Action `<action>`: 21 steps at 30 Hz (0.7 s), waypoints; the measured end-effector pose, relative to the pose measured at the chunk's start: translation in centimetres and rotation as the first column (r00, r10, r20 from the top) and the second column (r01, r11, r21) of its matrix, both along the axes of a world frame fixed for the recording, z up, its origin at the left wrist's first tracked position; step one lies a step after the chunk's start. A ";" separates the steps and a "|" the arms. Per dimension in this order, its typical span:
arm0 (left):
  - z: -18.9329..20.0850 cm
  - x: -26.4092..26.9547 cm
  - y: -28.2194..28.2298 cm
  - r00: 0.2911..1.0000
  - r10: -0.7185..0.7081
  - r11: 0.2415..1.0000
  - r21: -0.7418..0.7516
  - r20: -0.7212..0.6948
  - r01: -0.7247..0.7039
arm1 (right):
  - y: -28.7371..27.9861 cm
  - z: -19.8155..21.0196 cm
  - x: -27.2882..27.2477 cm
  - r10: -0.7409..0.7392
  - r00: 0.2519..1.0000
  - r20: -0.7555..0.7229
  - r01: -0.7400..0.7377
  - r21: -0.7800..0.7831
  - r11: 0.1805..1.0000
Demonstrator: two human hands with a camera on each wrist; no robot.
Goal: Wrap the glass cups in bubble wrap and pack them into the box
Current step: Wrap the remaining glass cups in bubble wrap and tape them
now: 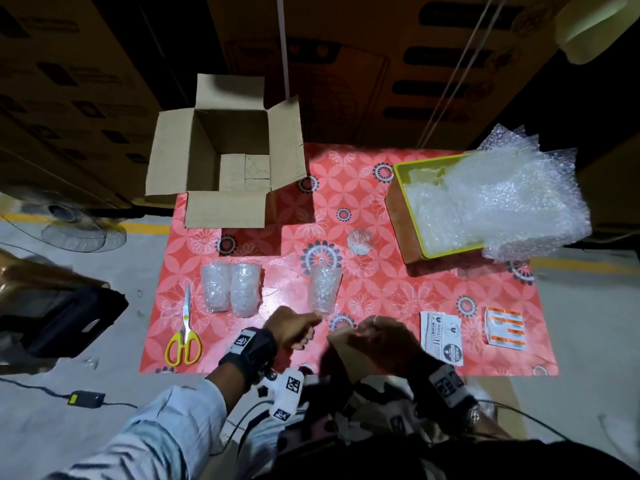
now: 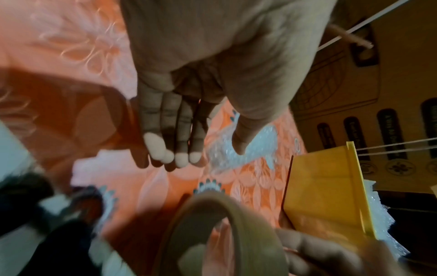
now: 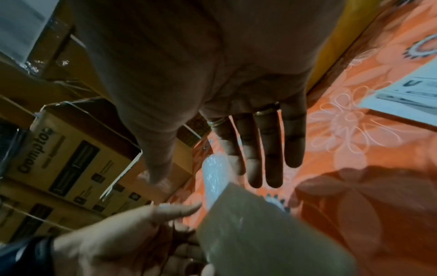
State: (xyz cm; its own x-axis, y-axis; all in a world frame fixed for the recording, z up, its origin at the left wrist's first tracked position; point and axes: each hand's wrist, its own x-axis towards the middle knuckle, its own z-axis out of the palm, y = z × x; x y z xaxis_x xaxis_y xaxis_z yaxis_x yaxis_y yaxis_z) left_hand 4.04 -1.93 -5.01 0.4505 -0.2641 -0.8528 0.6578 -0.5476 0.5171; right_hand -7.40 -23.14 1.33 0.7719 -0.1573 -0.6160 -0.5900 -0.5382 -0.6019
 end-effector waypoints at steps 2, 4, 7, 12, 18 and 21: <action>-0.5 -1.7 -0.9 0.995 0.024 0.998 -0.048 -0.097 -0.029 | 1.6 0.4 -1.0 0.055 0.997 -0.044 -0.057 -0.043 0.997; -1.1 -2.8 -1.8 0.990 0.039 0.999 -0.030 -0.132 -0.044 | 2.4 0.1 -1.4 0.042 0.999 -0.030 -0.043 -0.045 0.998; -1.8 -3.2 -2.7 0.967 0.143 0.989 -0.002 -0.213 -0.146 | 2.6 -0.5 -1.8 0.066 0.997 -0.033 -0.070 -0.120 0.990; -1.7 -3.3 -4.0 0.921 0.223 0.968 -0.037 -0.319 -0.248 | 2.9 -0.1 -2.9 0.034 0.999 0.032 -0.030 -0.133 0.991; -3.6 -3.7 -3.5 0.881 0.116 0.970 -0.140 -0.458 -0.201 | 1.8 1.9 -3.7 -0.011 0.999 0.034 0.013 -0.055 0.998; -1.3 -4.5 -3.5 0.863 0.060 0.934 -0.276 -0.502 -0.226 | 1.2 4.5 -4.4 0.021 0.995 0.098 -0.027 0.059 0.998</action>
State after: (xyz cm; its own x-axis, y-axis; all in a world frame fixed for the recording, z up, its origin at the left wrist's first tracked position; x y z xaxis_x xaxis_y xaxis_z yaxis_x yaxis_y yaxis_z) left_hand -0.50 -5.45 -6.35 0.0629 -0.5189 -0.8525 0.9250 -0.2904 0.2450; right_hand -11.79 -21.93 5.84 0.8319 -0.1024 -0.5454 -0.5140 -0.5124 -0.6879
